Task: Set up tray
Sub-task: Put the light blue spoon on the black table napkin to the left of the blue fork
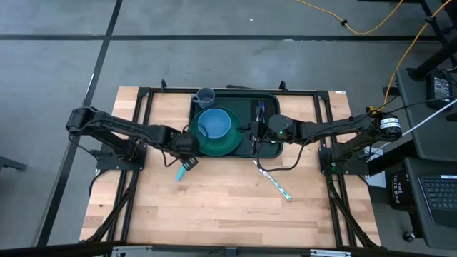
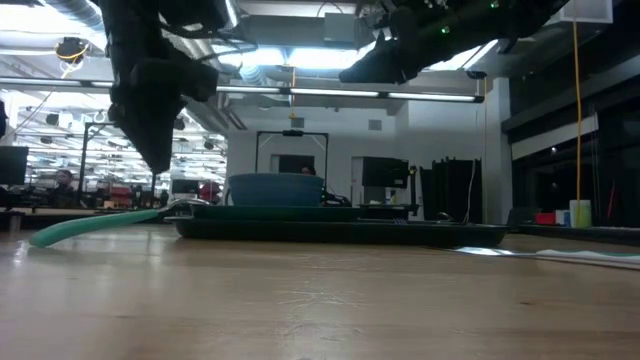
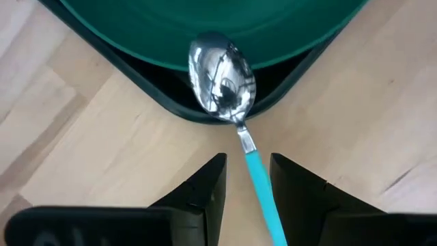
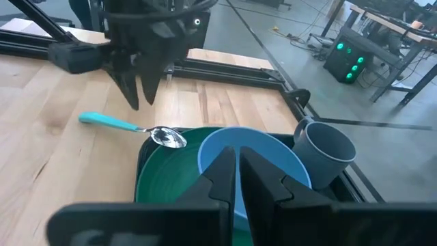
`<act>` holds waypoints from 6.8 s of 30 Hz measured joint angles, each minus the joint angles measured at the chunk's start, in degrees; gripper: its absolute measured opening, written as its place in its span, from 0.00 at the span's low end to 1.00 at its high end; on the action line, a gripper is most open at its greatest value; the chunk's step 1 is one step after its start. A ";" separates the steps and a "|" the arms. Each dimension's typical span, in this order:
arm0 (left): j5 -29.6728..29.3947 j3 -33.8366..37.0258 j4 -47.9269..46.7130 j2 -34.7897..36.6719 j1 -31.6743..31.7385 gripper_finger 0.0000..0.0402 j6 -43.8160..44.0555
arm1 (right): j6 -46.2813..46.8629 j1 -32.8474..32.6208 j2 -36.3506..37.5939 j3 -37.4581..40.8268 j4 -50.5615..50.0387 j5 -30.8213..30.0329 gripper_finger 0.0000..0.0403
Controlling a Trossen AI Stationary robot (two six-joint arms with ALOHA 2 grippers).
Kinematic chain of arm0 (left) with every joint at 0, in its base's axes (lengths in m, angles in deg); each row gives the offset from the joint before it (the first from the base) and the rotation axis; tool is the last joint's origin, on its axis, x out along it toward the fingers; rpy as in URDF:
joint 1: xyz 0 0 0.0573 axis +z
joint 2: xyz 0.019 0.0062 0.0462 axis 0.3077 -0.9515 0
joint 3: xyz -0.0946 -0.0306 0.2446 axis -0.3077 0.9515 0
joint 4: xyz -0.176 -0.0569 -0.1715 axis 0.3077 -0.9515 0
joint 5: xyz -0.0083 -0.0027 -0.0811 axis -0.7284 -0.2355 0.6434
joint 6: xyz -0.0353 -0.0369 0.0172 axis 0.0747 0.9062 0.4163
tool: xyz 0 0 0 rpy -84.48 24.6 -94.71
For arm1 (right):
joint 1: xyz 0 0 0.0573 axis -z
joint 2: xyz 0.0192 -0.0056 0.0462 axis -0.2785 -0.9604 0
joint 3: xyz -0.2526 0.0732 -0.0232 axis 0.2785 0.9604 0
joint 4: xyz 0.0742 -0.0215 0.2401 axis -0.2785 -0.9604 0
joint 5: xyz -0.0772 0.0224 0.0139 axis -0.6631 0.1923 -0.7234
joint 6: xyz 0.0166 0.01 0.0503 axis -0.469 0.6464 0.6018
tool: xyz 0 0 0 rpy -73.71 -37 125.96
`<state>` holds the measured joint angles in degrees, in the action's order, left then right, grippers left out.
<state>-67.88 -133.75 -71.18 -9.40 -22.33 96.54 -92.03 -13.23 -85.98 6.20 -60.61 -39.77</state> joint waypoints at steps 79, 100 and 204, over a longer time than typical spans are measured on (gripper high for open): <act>-1.91 0.07 4.26 -16.06 -5.37 0.07 3.80 | -0.12 0.04 0.00 0.04 -0.08 0.02 0.07; -11.41 0.09 8.35 10.74 -7.96 0.07 -15.60 | -0.38 0.04 0.00 0.04 0.01 0.02 0.07; 25.79 12.28 85.02 4.95 18.96 0.07 -60.00 | 1.30 2.21 -12.81 -5.99 23.26 8.93 0.24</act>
<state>-42.09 -121.47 13.84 -4.44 -3.37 36.54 -90.73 -11.02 -98.79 0.22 -37.34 -30.84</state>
